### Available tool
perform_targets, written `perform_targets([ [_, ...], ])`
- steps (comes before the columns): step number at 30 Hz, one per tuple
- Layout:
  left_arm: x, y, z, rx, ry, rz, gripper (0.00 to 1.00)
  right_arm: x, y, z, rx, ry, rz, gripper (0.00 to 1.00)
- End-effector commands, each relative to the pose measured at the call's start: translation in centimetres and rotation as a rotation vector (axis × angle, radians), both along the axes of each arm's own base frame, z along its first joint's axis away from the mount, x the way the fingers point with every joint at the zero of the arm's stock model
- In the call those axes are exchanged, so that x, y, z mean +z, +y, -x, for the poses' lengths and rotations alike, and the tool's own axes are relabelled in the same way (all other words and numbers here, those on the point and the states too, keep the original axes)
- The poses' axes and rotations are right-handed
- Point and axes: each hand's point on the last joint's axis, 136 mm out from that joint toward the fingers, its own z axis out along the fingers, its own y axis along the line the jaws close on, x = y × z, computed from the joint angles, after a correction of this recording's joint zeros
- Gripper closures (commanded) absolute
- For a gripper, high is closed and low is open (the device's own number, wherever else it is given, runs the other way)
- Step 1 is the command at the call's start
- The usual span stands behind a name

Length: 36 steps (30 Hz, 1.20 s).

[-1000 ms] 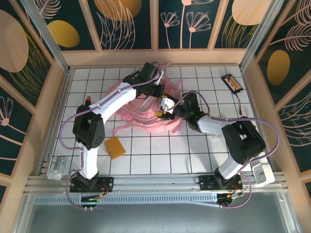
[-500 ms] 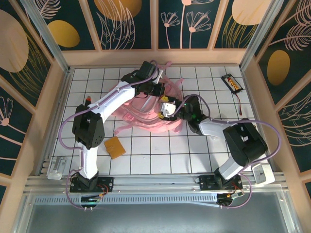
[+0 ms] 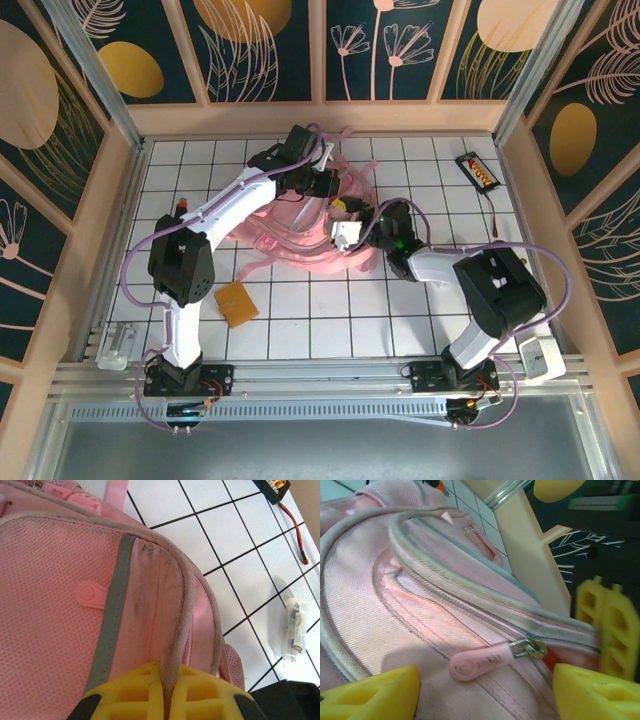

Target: Pack the student bag

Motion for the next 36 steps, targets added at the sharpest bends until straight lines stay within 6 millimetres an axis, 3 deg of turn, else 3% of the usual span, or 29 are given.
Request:
perform_targets([
  [1,5.2,-2.1,0.7,-0.036,-0.023,0.184,1.0,-2.3,1.1,-0.2,0.002,-0.065,0.125,0.29],
  [7,6.3,-2.5,0.4,-0.019,-0.026,0.234,1.0,-4.3,3.0,2.1,0.06,-0.143,0.211,0.3],
  [11,6.9,-2.3,-0.7,0.022,-0.05,0.248,1.0,-5.5,3.8,4.3,0.101,-0.177,0.239,0.3],
  [17,9.2,-1.3,-2.7,0.077,-0.123,0.262,1.0,-7.3,4.6,7.6,0.195,-0.136,0.282,0.34],
  [21,10.5,-0.1,-4.2,0.131,-0.171,0.255,1.0,-8.0,4.7,9.0,0.215,-0.135,0.277,0.35],
  [26,10.9,-1.1,-4.6,0.149,-0.133,0.341,1.0,-8.0,5.9,10.0,0.255,-0.139,0.282,0.35],
  [28,10.9,-1.5,-4.5,0.15,-0.109,0.375,1.0,-7.1,6.6,9.8,0.242,-0.144,0.245,0.34],
  [31,10.8,-1.6,-4.1,0.145,-0.097,0.395,1.0,-3.9,6.4,9.0,0.174,-0.168,0.116,0.34],
  [36,11.6,-0.9,-3.6,0.136,-0.13,0.371,1.0,1.8,2.6,8.7,0.089,-0.1,-0.087,0.31],
])
